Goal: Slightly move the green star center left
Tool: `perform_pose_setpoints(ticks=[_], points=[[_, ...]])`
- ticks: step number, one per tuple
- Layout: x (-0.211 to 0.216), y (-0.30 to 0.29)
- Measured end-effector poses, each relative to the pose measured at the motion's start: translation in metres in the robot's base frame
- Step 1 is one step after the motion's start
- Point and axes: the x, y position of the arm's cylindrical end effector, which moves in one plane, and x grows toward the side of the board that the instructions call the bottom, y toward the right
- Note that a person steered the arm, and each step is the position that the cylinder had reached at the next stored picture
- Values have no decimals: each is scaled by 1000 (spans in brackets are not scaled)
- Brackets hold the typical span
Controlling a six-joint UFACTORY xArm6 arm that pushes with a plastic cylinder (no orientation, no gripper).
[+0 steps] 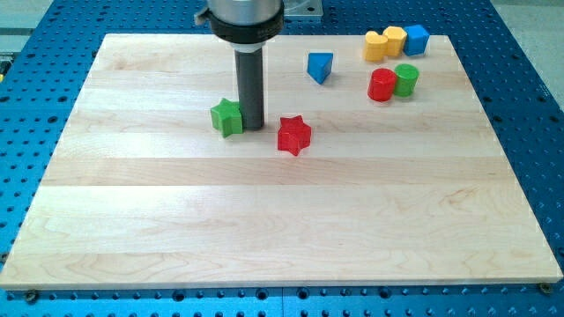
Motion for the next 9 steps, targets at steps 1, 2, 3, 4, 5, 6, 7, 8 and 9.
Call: perform_pose_setpoints(ticks=[1, 2, 3, 4, 5, 6, 7, 8, 9], points=[[-24, 18], [-14, -38], [-2, -49], [-1, 17], [10, 39], [20, -17], [25, -67], [25, -114], [35, -97]])
